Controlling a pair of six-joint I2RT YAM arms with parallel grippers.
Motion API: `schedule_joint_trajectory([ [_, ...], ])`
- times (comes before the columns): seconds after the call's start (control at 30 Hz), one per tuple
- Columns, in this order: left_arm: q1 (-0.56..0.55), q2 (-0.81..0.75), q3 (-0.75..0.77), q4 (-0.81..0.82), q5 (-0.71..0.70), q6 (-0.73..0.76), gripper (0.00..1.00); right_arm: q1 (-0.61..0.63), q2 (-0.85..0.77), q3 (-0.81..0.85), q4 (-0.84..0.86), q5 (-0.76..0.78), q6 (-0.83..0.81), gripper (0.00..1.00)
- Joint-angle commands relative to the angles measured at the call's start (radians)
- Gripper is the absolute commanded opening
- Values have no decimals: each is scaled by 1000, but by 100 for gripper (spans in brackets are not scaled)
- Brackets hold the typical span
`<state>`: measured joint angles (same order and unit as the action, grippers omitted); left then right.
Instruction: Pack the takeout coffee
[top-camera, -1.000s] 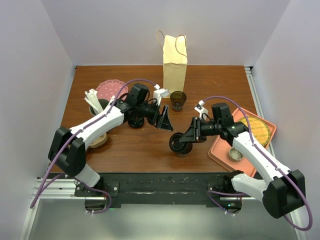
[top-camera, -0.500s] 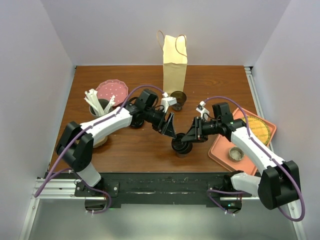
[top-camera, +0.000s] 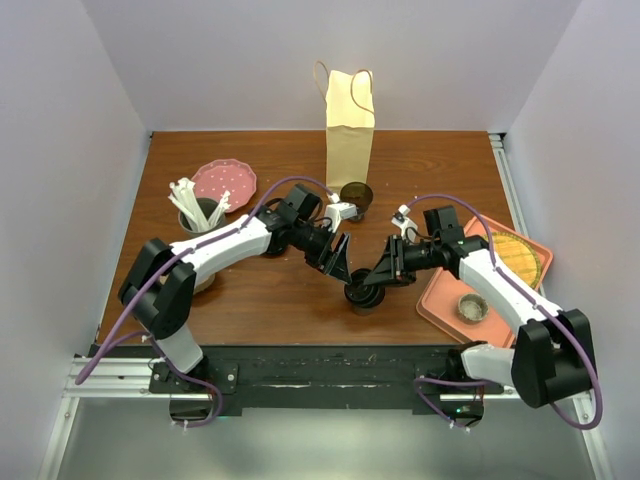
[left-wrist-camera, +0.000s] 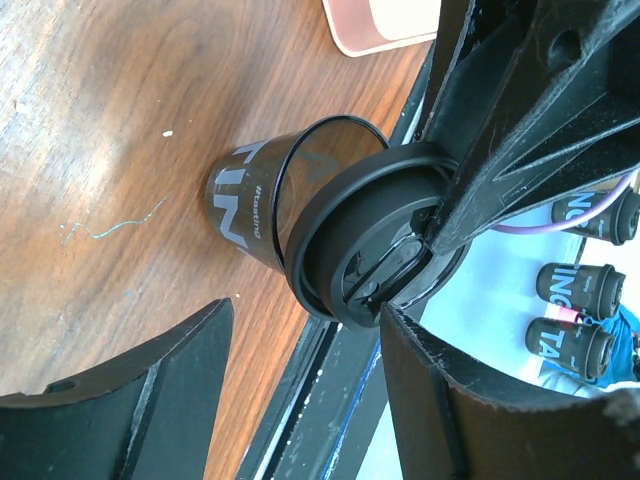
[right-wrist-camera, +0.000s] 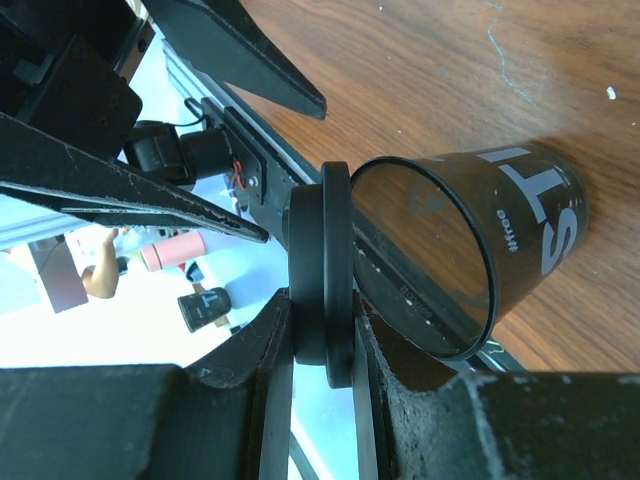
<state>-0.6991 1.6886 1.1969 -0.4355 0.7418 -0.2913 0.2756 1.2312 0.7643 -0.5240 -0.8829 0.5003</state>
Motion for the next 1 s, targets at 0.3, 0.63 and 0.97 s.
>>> schedule_joint_trajectory([
  [0.3, -13, 29, 44, 0, -1, 32, 63, -32, 24, -5, -40, -33, -46, 28],
  [0.63, -20, 40, 49, 1, 1, 30, 62, -55, 25, 4, -91, -22, -89, 36],
  [0.97, -25, 37, 47, -3, -4, 35, 62, -79, 33, 55, -205, 27, -166, 45],
])
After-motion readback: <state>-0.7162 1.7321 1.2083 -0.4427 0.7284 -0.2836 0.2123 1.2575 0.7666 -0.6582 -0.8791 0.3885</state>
